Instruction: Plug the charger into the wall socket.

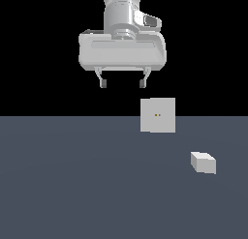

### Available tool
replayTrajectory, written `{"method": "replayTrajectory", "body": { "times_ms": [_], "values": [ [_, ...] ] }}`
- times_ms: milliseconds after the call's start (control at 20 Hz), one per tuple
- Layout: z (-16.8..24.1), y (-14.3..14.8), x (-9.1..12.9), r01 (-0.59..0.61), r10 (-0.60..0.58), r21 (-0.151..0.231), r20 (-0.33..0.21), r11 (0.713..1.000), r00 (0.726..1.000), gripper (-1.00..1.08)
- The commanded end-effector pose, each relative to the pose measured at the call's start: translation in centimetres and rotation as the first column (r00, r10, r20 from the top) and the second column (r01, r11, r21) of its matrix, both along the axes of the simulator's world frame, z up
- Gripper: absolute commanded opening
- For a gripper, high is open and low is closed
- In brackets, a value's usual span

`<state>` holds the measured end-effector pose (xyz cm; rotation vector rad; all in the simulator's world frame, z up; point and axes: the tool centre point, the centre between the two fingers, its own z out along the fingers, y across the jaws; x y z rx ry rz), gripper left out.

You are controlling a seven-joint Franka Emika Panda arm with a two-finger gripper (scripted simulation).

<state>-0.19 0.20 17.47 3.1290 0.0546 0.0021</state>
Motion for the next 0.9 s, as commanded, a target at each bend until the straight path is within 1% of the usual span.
{"method": "replayTrajectory", "body": {
  "times_ms": [0, 400, 600, 850],
  "values": [
    [0.0, 0.0, 0.0, 0.0, 0.0, 0.0, 0.0, 1.0, 1.0, 1.0],
    [-0.5, -0.8, -0.3, 0.013, -0.013, -0.001, 0.018, 1.0, 1.0, 1.0],
    [-1.1, -1.7, -0.8, 0.03, -0.03, -0.003, 0.042, 1.0, 0.999, 1.0],
    [-2.2, -3.4, -1.5, 0.061, -0.06, -0.004, 0.083, 0.998, 0.995, 1.0]
  ]
}}
